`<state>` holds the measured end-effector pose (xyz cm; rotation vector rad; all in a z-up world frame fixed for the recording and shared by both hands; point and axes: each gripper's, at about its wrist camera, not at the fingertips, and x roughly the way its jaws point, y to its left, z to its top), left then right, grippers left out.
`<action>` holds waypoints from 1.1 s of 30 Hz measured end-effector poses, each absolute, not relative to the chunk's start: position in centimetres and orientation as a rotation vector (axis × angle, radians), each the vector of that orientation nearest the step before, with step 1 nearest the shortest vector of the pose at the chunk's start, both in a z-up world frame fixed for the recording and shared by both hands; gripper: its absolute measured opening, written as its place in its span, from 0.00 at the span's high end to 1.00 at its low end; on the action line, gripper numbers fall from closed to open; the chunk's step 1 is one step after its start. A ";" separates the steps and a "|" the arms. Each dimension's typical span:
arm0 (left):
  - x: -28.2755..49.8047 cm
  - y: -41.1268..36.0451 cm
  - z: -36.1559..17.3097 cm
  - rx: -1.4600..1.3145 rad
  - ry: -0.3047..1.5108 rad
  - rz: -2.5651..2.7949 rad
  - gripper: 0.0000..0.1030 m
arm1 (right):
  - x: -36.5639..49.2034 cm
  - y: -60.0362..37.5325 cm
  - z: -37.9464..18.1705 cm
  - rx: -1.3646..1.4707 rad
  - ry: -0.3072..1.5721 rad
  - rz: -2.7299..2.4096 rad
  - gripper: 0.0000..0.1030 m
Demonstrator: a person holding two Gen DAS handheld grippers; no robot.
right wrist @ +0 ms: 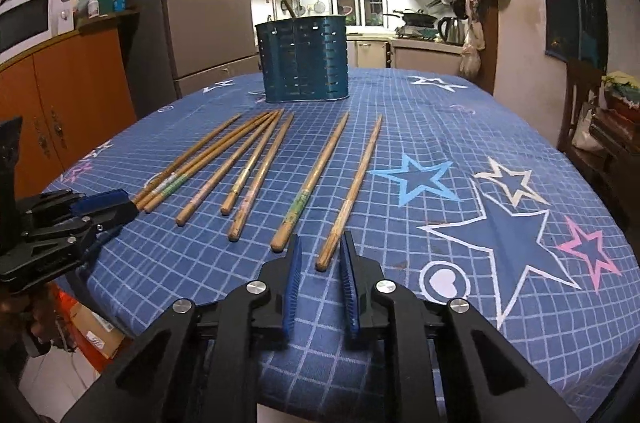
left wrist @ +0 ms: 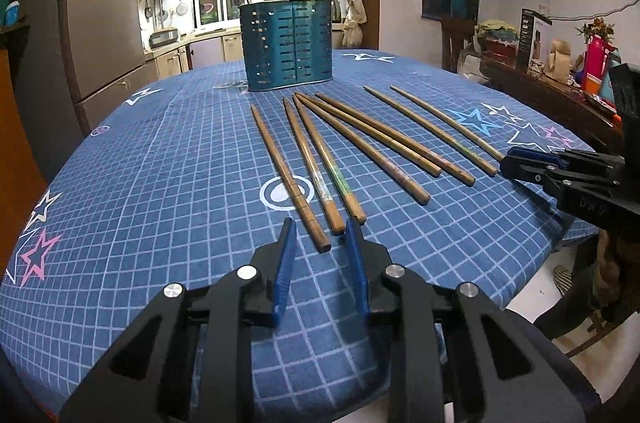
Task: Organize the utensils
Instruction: 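Move the left gripper back to the chopsticks while the right gripper also returns to them, then close the left gripper on a chopstick end while the right gripper grasps another chopstick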
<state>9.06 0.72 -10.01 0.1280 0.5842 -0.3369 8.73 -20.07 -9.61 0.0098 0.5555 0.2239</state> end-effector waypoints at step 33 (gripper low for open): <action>7.9 1.0 -10.3 0.113 0.530 -0.257 0.91 | 7.3 -20.0 -10.5 0.007 0.497 0.165 0.90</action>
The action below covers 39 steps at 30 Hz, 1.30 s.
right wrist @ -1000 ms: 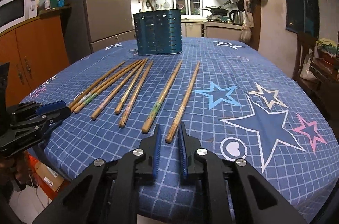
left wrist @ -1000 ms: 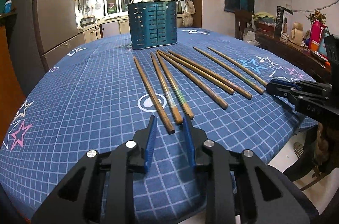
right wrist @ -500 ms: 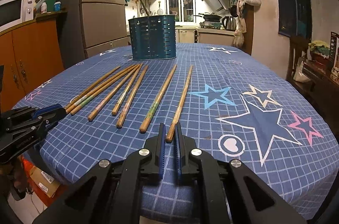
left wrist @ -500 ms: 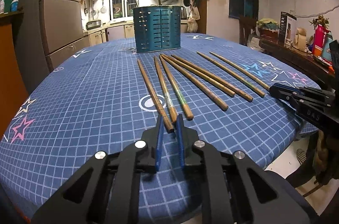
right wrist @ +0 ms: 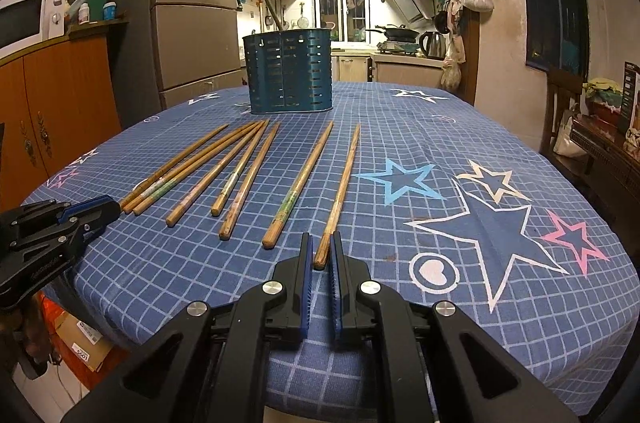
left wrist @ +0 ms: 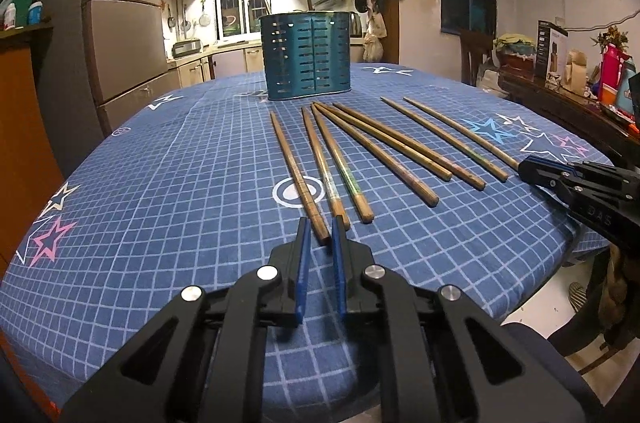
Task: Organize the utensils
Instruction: 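Close the left gripper on a chopstick end while the right gripper grasps another chopstick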
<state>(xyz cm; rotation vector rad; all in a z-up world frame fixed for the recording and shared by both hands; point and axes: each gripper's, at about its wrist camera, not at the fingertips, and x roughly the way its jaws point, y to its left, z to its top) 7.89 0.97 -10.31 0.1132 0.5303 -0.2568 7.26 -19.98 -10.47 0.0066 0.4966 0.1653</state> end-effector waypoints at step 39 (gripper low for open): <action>9.3 1.6 1.7 0.122 0.216 -0.225 0.95 | 8.2 -23.1 2.2 -0.073 0.207 0.186 0.93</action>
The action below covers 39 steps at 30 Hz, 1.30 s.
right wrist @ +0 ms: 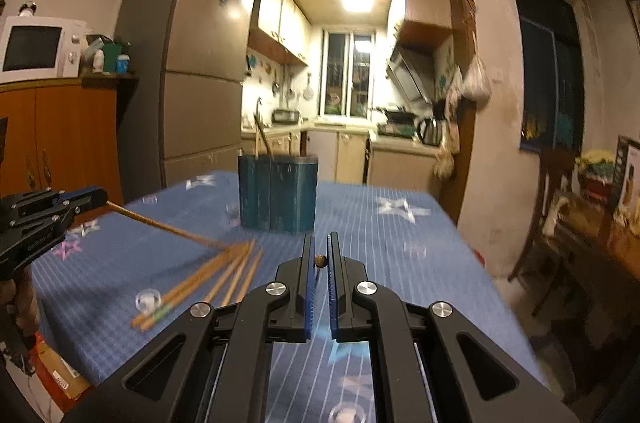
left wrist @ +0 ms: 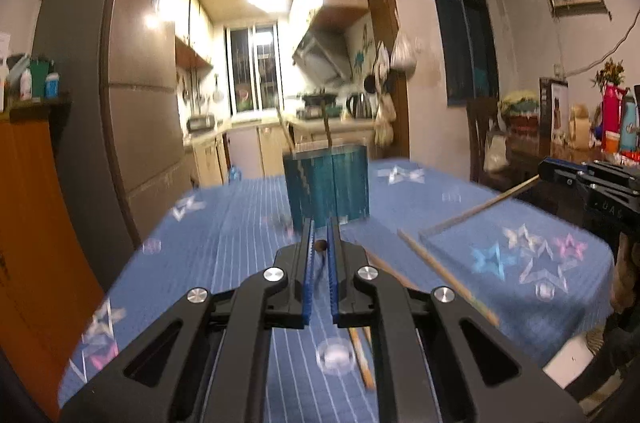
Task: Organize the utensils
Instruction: 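Close the left gripper on a chopstick end while the right gripper grasps another chopstick, then carry the left gripper's chopstick upright into the teal holder while the right gripper inserts its chopstick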
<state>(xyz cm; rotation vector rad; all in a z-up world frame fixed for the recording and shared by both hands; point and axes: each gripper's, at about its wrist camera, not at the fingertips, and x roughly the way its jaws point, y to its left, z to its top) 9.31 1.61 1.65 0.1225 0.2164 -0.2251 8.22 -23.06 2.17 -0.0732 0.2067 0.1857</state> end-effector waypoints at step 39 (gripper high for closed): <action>25.4 1.8 21.7 0.008 0.072 -0.255 0.96 | 29.1 -22.5 24.5 -0.045 0.174 0.353 0.93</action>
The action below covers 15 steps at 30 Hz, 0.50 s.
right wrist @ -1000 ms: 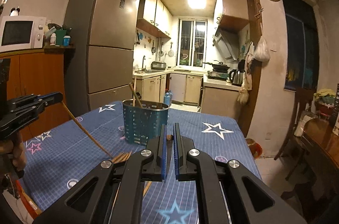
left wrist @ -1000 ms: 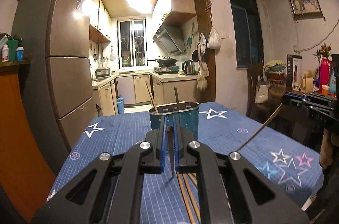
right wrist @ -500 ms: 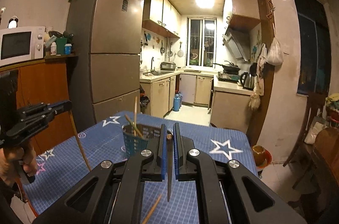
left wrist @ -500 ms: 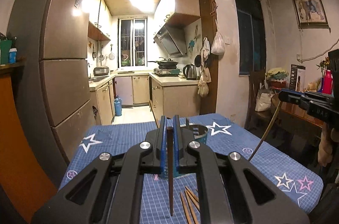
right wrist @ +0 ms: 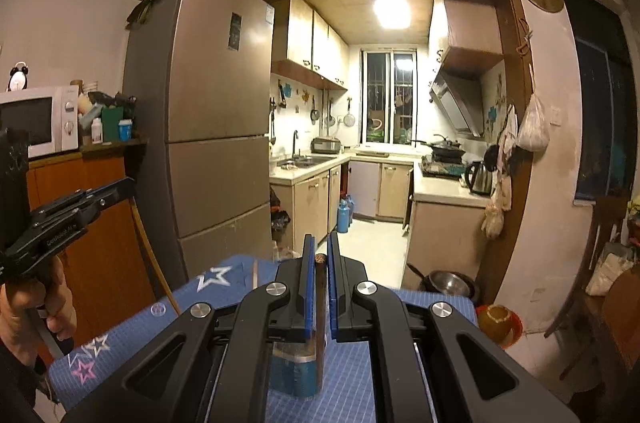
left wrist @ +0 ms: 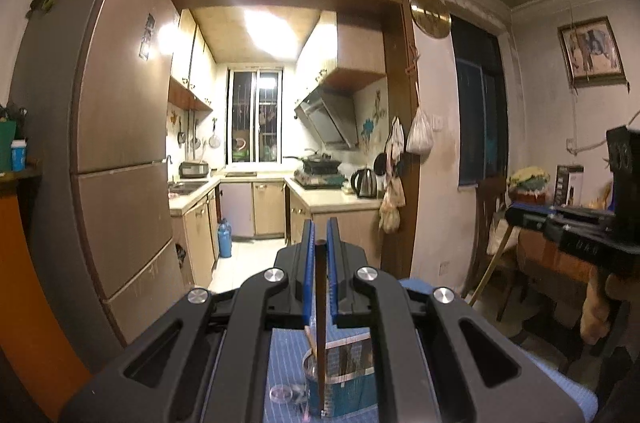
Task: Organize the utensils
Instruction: 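Carry the left gripper's chopstick upright into the teal holder while the right gripper inserts its chopstick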
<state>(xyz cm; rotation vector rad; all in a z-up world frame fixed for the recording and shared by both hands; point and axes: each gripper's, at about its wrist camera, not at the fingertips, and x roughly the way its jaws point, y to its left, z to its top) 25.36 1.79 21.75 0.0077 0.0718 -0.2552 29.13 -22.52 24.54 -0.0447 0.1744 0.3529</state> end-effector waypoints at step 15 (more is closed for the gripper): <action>32.2 -0.6 24.0 0.015 0.082 -0.257 0.96 | 35.4 -19.7 27.9 -0.046 0.198 0.387 0.93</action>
